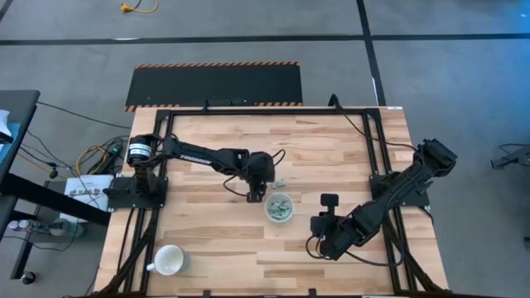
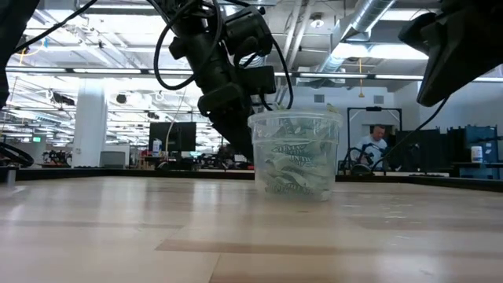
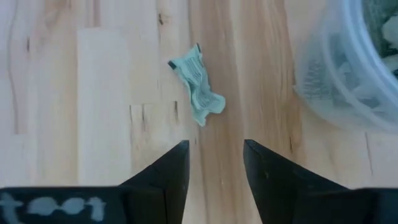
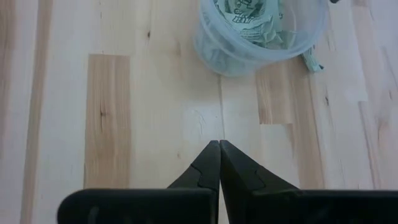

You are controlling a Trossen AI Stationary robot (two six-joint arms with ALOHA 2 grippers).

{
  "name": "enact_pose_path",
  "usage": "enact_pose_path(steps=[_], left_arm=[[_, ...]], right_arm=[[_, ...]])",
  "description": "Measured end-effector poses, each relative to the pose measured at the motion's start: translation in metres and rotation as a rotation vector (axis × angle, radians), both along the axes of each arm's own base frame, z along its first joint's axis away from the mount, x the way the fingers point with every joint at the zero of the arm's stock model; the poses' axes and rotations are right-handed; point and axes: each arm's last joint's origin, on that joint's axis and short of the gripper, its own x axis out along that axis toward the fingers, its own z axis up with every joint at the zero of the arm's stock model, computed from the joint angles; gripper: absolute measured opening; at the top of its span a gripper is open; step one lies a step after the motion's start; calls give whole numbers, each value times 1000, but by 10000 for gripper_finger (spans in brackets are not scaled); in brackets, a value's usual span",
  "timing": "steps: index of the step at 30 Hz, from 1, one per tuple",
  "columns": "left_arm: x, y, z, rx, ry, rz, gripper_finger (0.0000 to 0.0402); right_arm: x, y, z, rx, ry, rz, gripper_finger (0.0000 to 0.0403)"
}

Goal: Pick and place Stevia / Truvia into bins
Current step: Put the stevia packet into the transparent container

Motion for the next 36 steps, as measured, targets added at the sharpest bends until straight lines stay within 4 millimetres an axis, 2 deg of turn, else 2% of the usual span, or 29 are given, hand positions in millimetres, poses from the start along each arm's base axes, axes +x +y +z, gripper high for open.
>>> enact_pose_path(steps=[7, 24, 36], left_arm=[[4, 4, 3, 54, -54, 15, 163], [5, 3, 3, 38, -61, -16, 211], [5, 3, 3, 30, -61, -3, 220]], right_arm=[[0, 0, 0, 0, 0, 0, 0], [0, 0, 0, 1, -1, 0, 0], [0, 0, 0, 5, -3, -6, 0]])
